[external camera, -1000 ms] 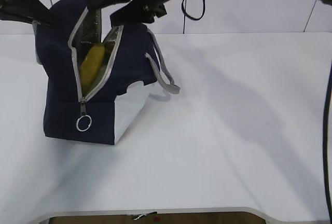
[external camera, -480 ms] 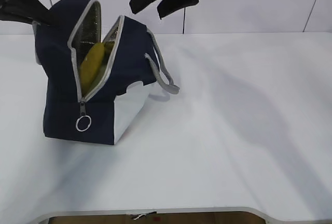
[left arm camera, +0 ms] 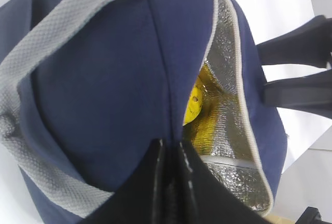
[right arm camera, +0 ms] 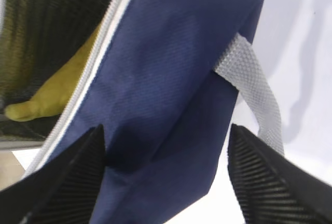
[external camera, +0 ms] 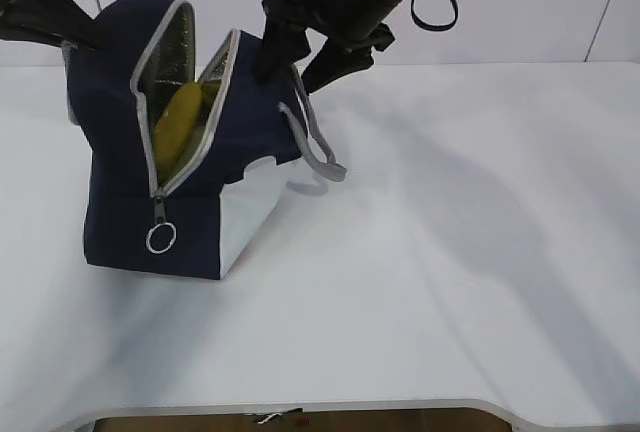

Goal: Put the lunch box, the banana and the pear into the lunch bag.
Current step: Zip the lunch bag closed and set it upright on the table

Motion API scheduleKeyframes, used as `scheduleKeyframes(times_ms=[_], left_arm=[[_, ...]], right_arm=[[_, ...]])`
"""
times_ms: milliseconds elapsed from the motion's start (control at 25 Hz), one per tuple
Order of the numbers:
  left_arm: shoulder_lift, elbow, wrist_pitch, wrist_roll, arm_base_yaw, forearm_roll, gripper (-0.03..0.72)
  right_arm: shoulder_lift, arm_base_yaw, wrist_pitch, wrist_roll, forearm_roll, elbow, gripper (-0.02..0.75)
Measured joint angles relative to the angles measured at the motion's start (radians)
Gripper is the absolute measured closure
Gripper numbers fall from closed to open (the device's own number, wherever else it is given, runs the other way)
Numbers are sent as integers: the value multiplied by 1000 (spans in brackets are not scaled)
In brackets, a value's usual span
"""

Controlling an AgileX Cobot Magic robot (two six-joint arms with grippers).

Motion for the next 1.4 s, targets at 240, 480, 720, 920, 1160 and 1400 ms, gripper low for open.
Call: scheduleKeyframes(times_ms=[240,480,720,920,1160,1400], left_arm=[[0,0,0,0,0,2,673],[0,0,0,0,0,4,673],[0,0,-2,0,-17,-2,673],[0,0,-5,0,-77,-15,673],[0,0,-6,0,-146,-69,673],[9,0,-11,0,-214,-102,673]], right_arm=[[23,0,0,0,46,2,186],[25,0,0,2,48,2,551],[25,0,0,-8,43,2,717],[-16,0,0,-10,-68,8,718],[-127,4,11,32,-253,15,718],[-207,2,19,63,-382,111,718]])
